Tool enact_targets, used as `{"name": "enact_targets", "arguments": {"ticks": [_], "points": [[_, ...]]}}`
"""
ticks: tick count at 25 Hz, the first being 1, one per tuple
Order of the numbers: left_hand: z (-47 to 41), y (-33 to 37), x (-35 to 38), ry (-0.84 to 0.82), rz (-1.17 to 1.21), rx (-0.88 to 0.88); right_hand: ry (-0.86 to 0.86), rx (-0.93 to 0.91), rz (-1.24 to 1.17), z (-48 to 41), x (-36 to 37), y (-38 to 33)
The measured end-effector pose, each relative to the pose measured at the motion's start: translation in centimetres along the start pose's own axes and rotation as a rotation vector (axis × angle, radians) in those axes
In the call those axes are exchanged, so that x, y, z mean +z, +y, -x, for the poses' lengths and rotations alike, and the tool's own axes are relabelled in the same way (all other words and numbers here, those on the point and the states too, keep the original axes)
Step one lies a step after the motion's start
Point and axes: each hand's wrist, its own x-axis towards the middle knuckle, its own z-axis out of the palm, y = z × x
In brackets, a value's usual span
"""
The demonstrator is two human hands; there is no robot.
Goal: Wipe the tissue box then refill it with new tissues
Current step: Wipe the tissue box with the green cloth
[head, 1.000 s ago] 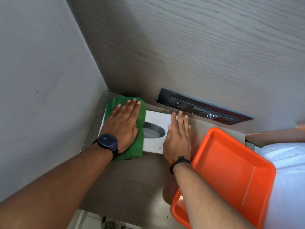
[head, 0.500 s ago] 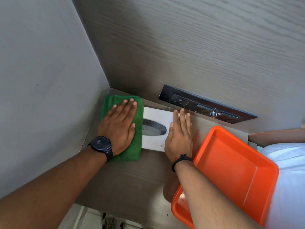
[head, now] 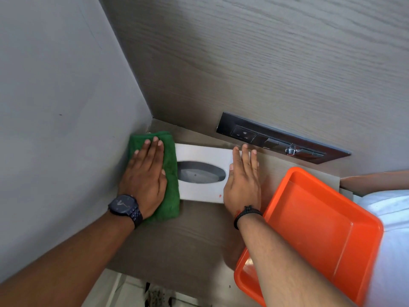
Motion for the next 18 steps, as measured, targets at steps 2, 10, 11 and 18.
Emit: {"name": "enact_targets", "arguments": {"ticks": [2, 10, 11, 18], "points": [[0.4, 0.7, 0.0, -0.013, -0.029, 0.046, -0.004, -0.002, 0.004, 0.1, 0.1, -0.1], [0.3, 4.3, 0.4, -0.049, -0.033, 0.225, -0.013, 0.009, -0.121, 0.0, -0.1, -0.1], [0.3, 4.7, 0.5, -0.048, -0.025, 0.229, -0.025, 0.030, -0.194, -0.1, -0.3, -0.1], [0.4, 10.5, 1.7, -0.032, 0.095, 0.194, -0.088, 0.183, -0.526, -0.4, -1.6, -0.4]]}}
